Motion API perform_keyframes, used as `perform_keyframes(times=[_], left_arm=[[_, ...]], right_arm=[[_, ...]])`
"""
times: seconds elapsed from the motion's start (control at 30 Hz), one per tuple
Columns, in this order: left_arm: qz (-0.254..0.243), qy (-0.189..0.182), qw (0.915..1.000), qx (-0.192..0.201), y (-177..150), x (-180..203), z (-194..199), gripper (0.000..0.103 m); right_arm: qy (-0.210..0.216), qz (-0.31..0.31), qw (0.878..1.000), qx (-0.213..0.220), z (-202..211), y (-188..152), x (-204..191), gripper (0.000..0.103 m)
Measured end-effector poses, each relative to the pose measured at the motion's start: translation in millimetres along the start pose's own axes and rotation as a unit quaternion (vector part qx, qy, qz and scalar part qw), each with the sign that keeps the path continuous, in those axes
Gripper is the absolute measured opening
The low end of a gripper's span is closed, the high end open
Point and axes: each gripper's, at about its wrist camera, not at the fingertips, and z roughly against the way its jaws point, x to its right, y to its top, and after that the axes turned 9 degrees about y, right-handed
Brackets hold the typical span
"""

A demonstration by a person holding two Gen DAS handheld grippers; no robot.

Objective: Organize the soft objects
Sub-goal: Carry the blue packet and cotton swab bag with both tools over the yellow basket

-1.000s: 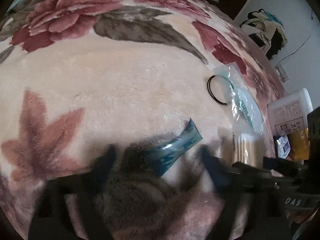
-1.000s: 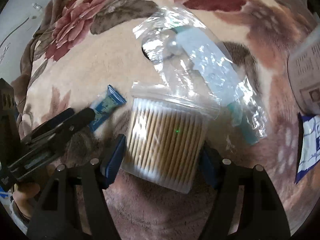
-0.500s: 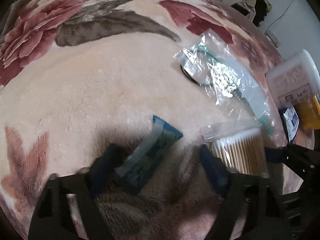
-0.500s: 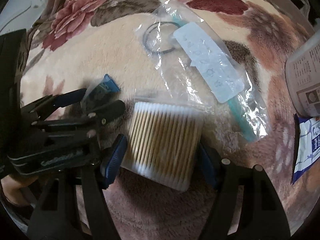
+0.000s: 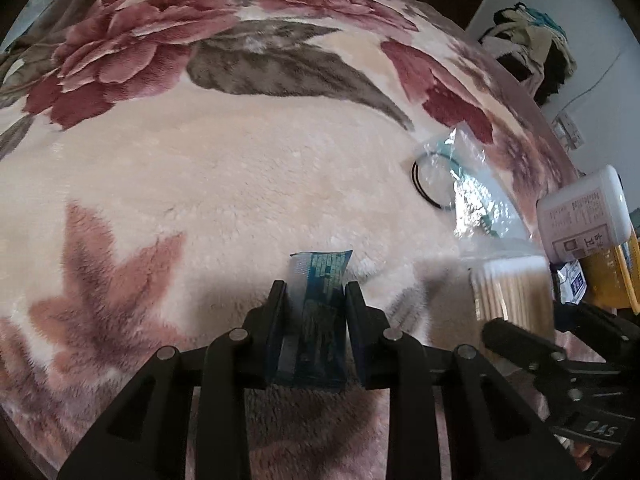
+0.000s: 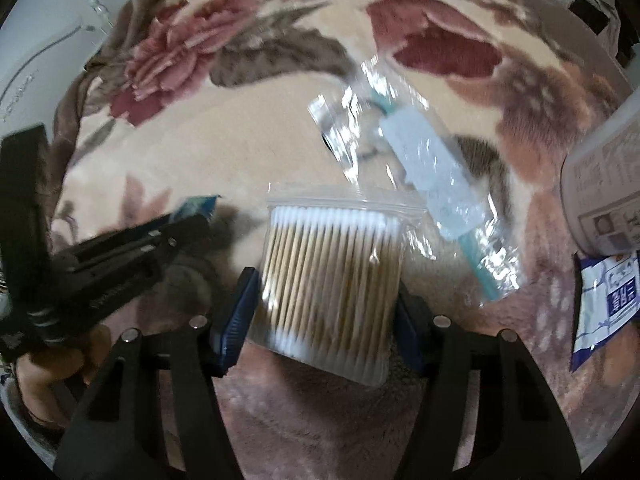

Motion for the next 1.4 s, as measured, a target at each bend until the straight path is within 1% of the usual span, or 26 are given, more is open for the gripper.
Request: perform_keyframes(times=[0.13, 0.43, 0.7, 0.9, 1.1, 1.4], left_arm=[[0.004, 0.002, 0.9999, 0.013, 2.8, 3.5, 17.3, 0.029], [-0.007, 0.011, 0.9990, 0.043, 14.5, 14.4, 54.6, 0.029], [-0.014, 0.009, 0.9981, 0.059, 26.5, 28.1, 75.1, 0.029], [-0.015, -0.008, 0.9974, 0.070, 39.1, 46.4, 89.8, 0.029], [-0.011, -0.041, 0.9966, 0.070, 54.4, 66.8, 98.8, 0.029], [-0.019, -0.060, 0.9950, 0.078, 70.4, 97.9, 110.3, 0.029]], right_arm=[[0.005, 0.004, 1.000, 0.019, 15.9, 5.5, -6.7, 0.063], [0.002, 0.005, 0.999, 0.044, 46.2, 15.4, -1.0, 0.063], [-0.001, 0.009, 0.998, 0.065, 73.4, 25.6, 4.1, 0.063], [-0.005, 0.004, 0.997, 0.076, 92.9, 33.9, 13.1, 0.063], [-0.004, -0.011, 0.997, 0.079, 108.1, 40.7, 27.2, 0.063], [-0.006, -0.027, 0.994, 0.103, 135.1, 47.8, 50.7, 0.063]])
